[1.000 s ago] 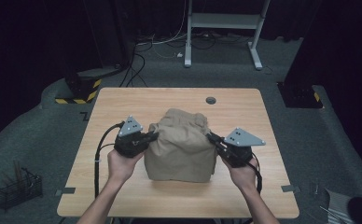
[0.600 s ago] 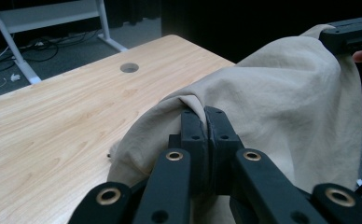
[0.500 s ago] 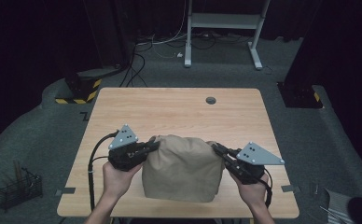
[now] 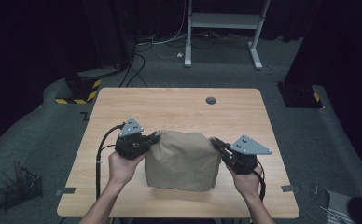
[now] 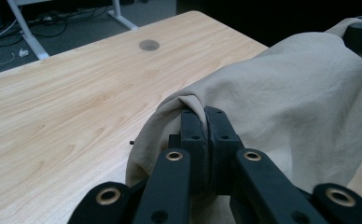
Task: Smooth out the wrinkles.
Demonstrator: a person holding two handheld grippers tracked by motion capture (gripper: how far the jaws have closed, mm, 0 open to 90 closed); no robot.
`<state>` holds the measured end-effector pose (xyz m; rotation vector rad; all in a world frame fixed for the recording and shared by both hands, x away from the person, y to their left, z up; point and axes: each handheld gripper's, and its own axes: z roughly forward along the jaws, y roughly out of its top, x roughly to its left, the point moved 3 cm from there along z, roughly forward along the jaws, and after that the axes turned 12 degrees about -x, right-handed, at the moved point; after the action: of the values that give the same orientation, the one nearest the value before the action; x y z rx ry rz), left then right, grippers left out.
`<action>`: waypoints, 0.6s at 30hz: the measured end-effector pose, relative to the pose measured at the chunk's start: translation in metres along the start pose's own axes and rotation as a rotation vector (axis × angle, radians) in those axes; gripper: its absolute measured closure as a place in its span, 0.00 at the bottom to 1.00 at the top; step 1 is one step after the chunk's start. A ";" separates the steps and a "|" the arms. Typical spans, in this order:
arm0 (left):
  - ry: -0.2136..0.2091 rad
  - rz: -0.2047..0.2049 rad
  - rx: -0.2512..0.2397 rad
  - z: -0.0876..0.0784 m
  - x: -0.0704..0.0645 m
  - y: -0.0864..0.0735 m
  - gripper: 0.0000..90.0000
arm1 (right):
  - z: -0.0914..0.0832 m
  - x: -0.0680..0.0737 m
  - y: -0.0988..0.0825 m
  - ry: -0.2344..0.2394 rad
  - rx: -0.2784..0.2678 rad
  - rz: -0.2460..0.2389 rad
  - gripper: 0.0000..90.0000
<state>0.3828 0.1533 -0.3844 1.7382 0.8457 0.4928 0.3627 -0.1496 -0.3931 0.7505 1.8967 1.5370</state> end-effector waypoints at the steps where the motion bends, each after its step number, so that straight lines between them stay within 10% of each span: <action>1: 0.001 -0.002 0.001 0.001 0.001 0.000 0.97 | 0.002 -0.001 -0.001 -0.007 0.002 -0.005 0.98; 18: 0.012 0.008 0.027 0.017 0.008 0.000 0.97 | 0.015 -0.012 -0.007 -0.042 0.035 0.007 0.98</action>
<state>0.3995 0.1481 -0.3907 1.7657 0.8579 0.4991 0.3813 -0.1500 -0.4012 0.7992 1.8962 1.4846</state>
